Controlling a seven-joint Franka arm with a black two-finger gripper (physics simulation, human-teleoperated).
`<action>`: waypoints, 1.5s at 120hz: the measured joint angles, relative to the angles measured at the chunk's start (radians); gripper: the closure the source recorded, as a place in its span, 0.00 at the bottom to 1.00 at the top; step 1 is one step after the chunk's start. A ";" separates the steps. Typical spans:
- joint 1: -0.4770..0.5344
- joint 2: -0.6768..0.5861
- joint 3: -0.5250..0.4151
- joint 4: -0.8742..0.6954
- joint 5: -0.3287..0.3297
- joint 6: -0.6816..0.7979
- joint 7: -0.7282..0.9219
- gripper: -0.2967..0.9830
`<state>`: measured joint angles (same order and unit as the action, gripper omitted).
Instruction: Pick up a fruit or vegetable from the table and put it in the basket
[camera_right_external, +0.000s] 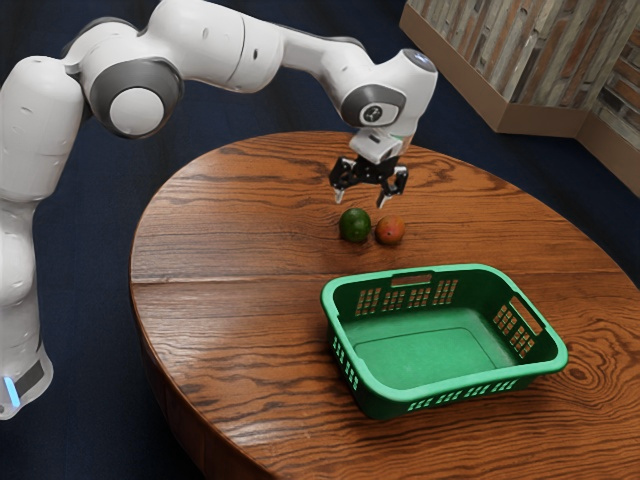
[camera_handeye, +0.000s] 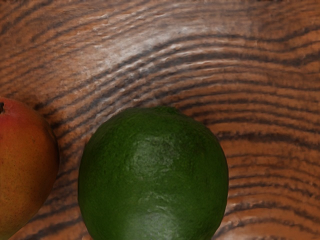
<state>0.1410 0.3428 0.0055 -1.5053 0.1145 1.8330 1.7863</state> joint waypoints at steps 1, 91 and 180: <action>0.000 0.000 -0.001 0.000 0.000 0.000 0.000 0.23; 0.000 0.020 -0.007 0.000 -0.001 0.001 -0.021 0.23; 0.002 0.000 0.000 -0.059 0.003 0.013 -0.030 0.23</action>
<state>0.1426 0.3432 0.0055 -1.5640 0.1173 1.8459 1.7566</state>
